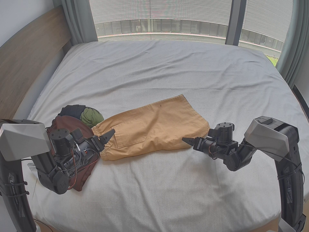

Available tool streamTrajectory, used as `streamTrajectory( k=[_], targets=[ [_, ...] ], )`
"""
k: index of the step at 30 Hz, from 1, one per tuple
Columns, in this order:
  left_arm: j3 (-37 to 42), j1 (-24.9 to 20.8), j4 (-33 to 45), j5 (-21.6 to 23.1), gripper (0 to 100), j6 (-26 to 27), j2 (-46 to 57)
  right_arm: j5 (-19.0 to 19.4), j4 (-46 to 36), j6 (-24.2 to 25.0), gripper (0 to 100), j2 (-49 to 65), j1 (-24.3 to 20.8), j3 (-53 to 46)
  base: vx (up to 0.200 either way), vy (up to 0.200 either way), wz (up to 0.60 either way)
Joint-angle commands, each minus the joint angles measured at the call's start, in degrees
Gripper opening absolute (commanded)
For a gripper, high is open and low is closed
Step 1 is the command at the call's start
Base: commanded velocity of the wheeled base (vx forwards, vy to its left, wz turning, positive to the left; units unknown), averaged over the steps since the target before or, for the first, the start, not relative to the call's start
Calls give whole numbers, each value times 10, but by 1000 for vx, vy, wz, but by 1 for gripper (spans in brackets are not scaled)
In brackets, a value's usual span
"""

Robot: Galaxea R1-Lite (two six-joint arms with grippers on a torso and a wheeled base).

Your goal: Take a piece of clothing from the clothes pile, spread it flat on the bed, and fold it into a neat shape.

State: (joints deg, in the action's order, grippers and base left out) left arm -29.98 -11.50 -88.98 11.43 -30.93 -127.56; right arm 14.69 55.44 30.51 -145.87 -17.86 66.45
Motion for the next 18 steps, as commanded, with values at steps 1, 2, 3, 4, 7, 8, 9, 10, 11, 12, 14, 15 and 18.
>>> streamTrajectory(
  k=[1, 2, 3, 4, 7, 8, 9, 10, 11, 12, 14, 15, 18],
  targets=[
    [0, 0, -1, 0, 100, 0, -1, 2, 0, 8, 100, -16, -9, 10, 0, 0, 0],
    [0, 0, -1, 0, 100, -1, -1, 2, 3, 17, 100, -25, -16, 18, 0, 0, 0],
    [0, 0, -1, 0, 100, -1, -1, 2, 3, 17, 100, -25, -16, 18, 0, 0, 0],
    [-1, 0, -1, 0, 100, -1, -1, 1, 5, 24, 100, -35, -24, 30, 0, 0, 0],
    [-1, 0, -1, 0, 100, -1, -1, 0, 5, 35, 100, -47, -30, 46, 0, 0, 0],
    [-1, 0, -1, 0, 100, -1, -1, 0, 5, 45, 100, -55, -32, 56, 0, 0, 0],
    [-1, 0, -1, 0, 100, -1, -1, 0, 5, 48, 100, -57, -33, 59, 0, 0, 0],
    [-1, 0, -1, 0, 100, -1, -1, -1, 5, 60, 100, -63, -35, 68, 0, 0, 0],
    [0, 0, -1, 0, 100, -1, -1, -1, 6, 68, 100, -66, -37, 73, 0, 0, 0],
    [0, 0, -1, 0, 100, -1, -1, -1, 8, 72, 100, -68, -38, 76, 0, 0, 0],
    [0, 0, -1, 0, 100, -1, -1, -2, 13, 80, 100, -73, -42, 83, 0, 0, 0],
    [-1, 0, -1, 0, 100, -1, -1, -2, 18, 84, 100, -80, -43, 93, 0, 0, 0],
    [0, 0, -1, 0, 100, -2, -1, -6, 18, 87, 100, -91, -44, 108, 0, 0, 0]
  ],
)
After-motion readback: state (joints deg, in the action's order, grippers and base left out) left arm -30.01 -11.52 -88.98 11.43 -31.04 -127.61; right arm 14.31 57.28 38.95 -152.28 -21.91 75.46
